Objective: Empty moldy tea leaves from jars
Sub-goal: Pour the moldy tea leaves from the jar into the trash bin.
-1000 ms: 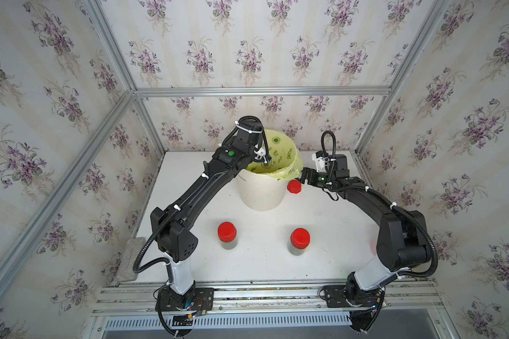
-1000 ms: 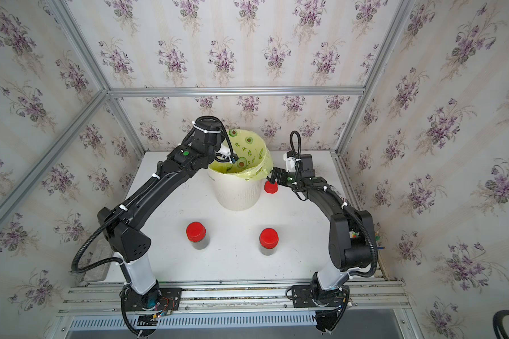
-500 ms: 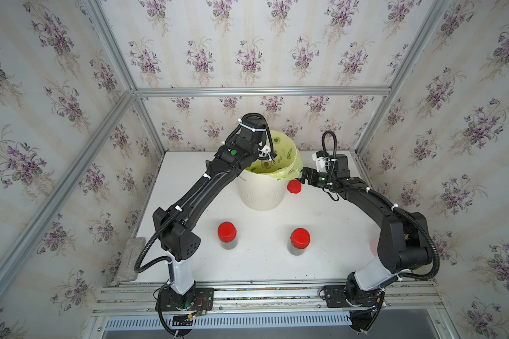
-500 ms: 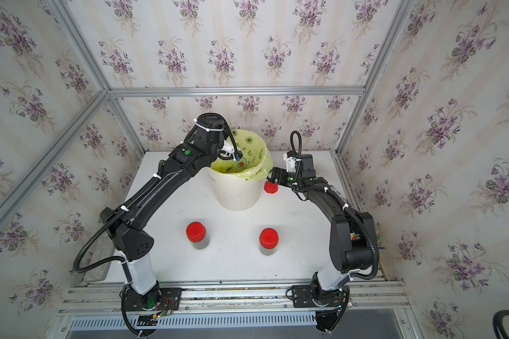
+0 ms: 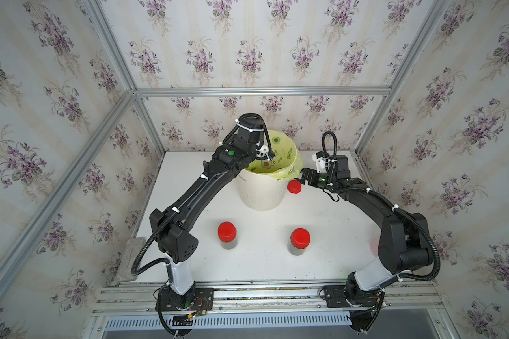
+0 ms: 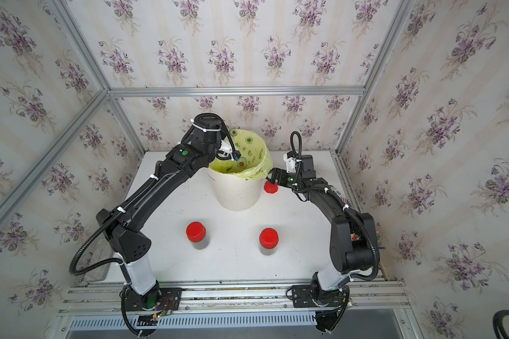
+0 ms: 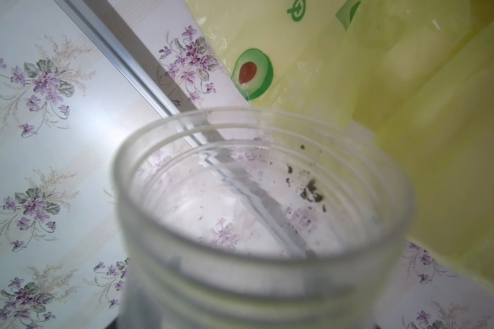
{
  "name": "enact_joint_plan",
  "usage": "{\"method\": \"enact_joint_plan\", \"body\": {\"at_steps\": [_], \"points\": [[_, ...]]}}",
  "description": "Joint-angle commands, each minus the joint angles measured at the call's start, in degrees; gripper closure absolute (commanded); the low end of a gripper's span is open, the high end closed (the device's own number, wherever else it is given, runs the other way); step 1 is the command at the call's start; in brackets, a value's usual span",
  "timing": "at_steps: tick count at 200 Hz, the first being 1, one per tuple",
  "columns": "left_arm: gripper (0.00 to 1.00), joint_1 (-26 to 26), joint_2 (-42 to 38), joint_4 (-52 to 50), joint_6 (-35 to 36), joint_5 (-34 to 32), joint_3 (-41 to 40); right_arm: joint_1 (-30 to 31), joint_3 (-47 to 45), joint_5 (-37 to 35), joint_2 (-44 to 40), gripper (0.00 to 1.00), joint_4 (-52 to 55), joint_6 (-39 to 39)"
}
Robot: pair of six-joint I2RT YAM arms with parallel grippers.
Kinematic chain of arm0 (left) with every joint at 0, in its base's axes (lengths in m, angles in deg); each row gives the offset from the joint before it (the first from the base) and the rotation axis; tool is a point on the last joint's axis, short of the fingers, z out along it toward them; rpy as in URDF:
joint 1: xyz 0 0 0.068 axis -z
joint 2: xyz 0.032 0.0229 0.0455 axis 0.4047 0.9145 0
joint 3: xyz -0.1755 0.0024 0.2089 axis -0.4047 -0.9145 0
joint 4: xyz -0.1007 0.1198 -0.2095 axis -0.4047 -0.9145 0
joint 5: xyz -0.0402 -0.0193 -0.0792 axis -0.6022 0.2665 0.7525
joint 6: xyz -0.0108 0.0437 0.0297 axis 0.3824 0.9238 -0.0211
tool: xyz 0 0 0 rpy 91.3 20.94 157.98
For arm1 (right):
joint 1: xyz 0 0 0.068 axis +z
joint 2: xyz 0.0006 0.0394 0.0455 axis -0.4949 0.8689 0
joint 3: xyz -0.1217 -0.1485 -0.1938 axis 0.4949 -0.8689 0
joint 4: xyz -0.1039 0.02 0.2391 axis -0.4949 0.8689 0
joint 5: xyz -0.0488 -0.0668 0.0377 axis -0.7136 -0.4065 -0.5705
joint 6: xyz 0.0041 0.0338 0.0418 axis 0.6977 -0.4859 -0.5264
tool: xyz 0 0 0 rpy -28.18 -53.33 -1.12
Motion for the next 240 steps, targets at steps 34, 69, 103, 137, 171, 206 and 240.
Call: {"method": "enact_joint_plan", "body": {"at_steps": [34, 69, 103, 137, 171, 206, 240], "points": [[0.32, -0.5, 0.8, 2.6, 3.4, 2.2, 0.7, 0.0, 0.1, -0.2, 0.1, 0.04, -0.6, 0.6], [0.31, -0.8, 0.6, 2.7, 2.9, 2.7, -1.0, 0.0, -0.1, -0.7, -0.4, 0.04, -0.8, 0.6], [0.32, -1.1, 1.2, 4.2, 1.9, 3.2, 0.2, 0.1, 0.3, -0.3, 0.0, 0.05, -0.2, 0.8], [0.31, -1.0, 0.2, 4.9, 3.4, 3.0, -0.7, 0.0, 0.2, -1.1, -0.5, 0.04, -0.2, 0.9], [0.31, -1.1, -0.4, 5.0, 1.6, 2.7, -2.7, 0.0, -0.2, -0.7, -0.2, 0.04, -0.7, 0.7], [0.31, -1.0, 0.7, 6.6, -4.7, 4.1, 0.1, 0.1, 0.4, -1.4, -1.6, 0.04, 0.4, 1.2], [0.32, -0.9, -0.6, 8.5, -18.4, 7.8, 3.2, 0.0, 0.1, -3.2, -4.5, 0.05, 1.8, 1.9]]}}
